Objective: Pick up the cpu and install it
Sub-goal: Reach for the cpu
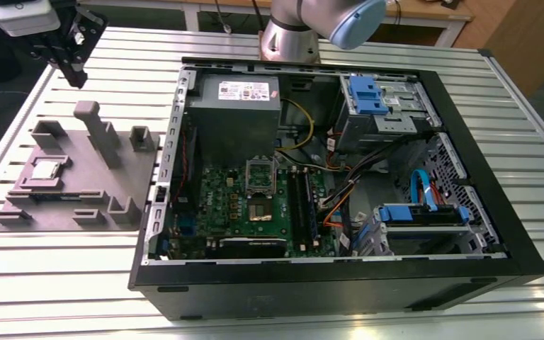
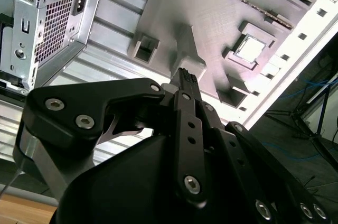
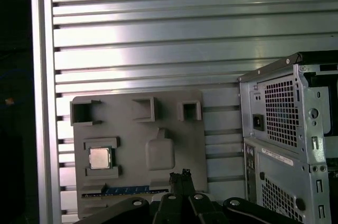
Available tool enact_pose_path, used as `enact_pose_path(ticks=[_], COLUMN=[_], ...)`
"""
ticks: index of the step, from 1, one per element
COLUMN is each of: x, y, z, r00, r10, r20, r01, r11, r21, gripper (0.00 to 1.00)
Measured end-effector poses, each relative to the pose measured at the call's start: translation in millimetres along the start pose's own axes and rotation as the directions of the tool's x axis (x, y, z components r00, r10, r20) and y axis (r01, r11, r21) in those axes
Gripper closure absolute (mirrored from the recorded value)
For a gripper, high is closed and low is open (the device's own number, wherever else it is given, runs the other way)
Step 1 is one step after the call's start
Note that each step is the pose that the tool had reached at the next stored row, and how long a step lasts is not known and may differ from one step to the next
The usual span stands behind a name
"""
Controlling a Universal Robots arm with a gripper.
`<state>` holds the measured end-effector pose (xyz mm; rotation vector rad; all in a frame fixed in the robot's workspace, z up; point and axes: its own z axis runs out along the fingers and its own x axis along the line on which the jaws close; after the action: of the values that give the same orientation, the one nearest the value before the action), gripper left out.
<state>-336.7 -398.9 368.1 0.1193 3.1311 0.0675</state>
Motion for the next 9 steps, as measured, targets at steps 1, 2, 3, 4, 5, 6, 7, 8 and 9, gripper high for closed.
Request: enact_pose_path(ticks=[1, 2, 3, 4, 5, 6, 7, 8, 9], x=[0.2, 0.4, 0.7, 0.9, 1.1, 1.3, 1.5, 1.8, 1.9], y=[0.0, 0.0, 0.0, -0.1, -0.1, -0.1, -0.1, -0.1, -0.1], z=[0.0, 0.0, 0.0, 0.0, 0.0, 0.0, 0.0, 0.0, 0.0], r00=[1.0, 1.0, 1.0, 1.0, 1.0, 1.0, 1.0, 1.0, 1.0], r10=[0.0, 0.0, 0.0, 0.0, 0.0, 0.0, 0.0, 0.0, 0.0], r20=[0.0, 0.0, 0.0, 0.0, 0.0, 0.0, -0.0001, 0.0, 0.0], r01=[0.0, 0.0, 0.0, 0.0, 0.0, 0.0, 0.0, 0.0, 0.0], r11=[1.0, 1.0, 1.0, 1.0, 1.0, 1.0, 1.0, 1.0, 1.0], r21=[0.0, 0.0, 0.0, 0.0, 0.0, 0.0, 0.0, 0.0, 0.0], gripper=[0.9, 0.9, 0.9, 0.9, 0.9, 0.9, 0.9, 0.9, 0.9])
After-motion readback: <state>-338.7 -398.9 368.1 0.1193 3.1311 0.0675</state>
